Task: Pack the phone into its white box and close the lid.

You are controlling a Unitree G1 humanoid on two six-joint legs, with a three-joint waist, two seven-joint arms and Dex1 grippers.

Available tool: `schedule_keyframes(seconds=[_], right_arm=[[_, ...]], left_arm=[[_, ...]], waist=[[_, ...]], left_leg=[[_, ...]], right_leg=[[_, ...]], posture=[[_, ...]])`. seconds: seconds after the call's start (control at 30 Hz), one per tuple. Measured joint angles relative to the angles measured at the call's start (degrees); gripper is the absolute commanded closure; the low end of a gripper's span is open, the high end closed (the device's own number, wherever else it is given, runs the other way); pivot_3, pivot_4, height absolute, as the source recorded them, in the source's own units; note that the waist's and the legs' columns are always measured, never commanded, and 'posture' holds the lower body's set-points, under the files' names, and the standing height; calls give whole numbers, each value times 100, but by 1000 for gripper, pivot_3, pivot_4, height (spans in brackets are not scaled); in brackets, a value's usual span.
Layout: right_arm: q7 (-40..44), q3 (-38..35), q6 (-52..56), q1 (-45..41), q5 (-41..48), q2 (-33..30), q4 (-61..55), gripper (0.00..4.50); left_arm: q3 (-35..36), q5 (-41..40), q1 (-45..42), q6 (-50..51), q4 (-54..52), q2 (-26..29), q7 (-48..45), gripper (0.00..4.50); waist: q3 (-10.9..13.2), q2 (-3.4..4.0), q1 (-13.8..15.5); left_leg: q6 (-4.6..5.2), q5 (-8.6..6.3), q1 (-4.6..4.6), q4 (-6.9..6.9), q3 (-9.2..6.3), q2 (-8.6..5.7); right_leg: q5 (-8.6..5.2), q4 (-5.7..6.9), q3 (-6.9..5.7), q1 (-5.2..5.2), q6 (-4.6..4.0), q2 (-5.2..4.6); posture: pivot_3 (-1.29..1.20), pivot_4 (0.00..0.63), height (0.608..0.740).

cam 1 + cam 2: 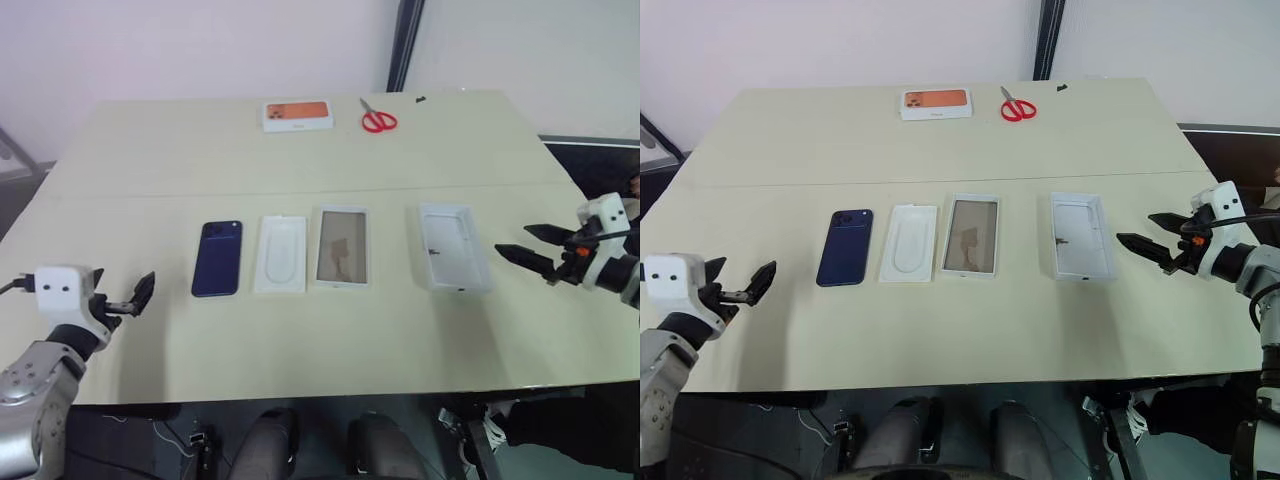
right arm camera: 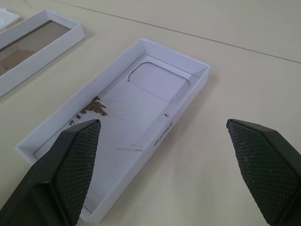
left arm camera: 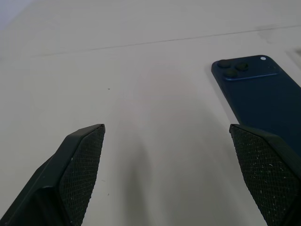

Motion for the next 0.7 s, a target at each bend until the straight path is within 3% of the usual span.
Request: schedule_keyframes(seconds=[0.3, 0.5, 0.7], right_arm=[[33, 284, 59, -112, 11, 30, -337, 15], [-56, 562, 130, -215, 22, 377, -798, 15], [-367, 854, 447, -212, 206, 781, -1913, 15]], left_arm=[[0, -9, -2, 1, -25, -4, 24, 41], [-2, -83, -32, 96, -165, -2, 30, 41], [-425, -117, -252, 317, -267, 161, -158, 41]], waist=[[0, 0, -6], [0, 0, -4], [0, 0, 1]], left_leg=[[0, 0, 0, 0, 0, 0], [0, 0, -1, 0, -1, 0], [-1, 0, -2, 0, -1, 0]], right_leg=[[0, 0, 1, 0, 0, 0], [0, 0, 0, -1, 0, 0], [0, 1, 1, -2, 0, 0]], posture=[[0, 150, 740], [0, 150, 740], [0, 150, 740]])
